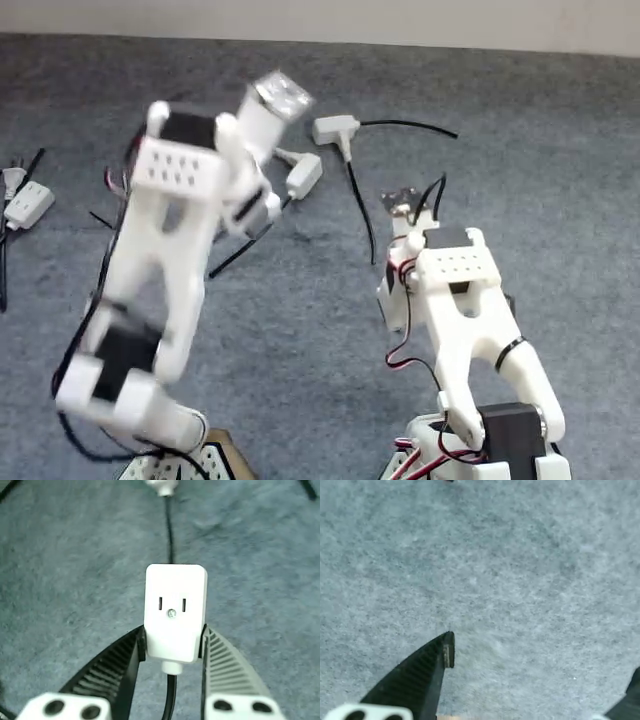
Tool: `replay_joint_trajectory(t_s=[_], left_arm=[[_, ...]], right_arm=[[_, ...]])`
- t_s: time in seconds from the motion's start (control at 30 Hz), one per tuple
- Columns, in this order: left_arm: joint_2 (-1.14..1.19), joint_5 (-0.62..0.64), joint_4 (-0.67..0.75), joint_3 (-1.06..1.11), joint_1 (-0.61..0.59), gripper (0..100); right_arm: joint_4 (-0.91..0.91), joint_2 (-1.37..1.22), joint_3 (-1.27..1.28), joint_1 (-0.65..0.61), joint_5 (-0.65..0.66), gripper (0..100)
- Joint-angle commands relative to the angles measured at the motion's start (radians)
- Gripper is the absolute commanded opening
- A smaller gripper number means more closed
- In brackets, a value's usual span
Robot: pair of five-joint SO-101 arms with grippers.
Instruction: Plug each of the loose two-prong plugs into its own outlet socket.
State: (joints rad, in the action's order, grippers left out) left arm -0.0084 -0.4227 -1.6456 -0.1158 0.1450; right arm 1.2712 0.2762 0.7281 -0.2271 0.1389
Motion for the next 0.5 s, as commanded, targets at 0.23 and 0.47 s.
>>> replay_joint_trajectory(t_s=[0.23,0.47], left_arm=[[-0.53,-0.055,0.358,0.974,0.265,1],[-0.57,-0.126,0.434,1.147,0.269,2]], right_arm=[[-0.071,0.013,0.097,0.094,0.075,49.3],[-0.065,0.015,0.107,0.093,0.091,49.3]])
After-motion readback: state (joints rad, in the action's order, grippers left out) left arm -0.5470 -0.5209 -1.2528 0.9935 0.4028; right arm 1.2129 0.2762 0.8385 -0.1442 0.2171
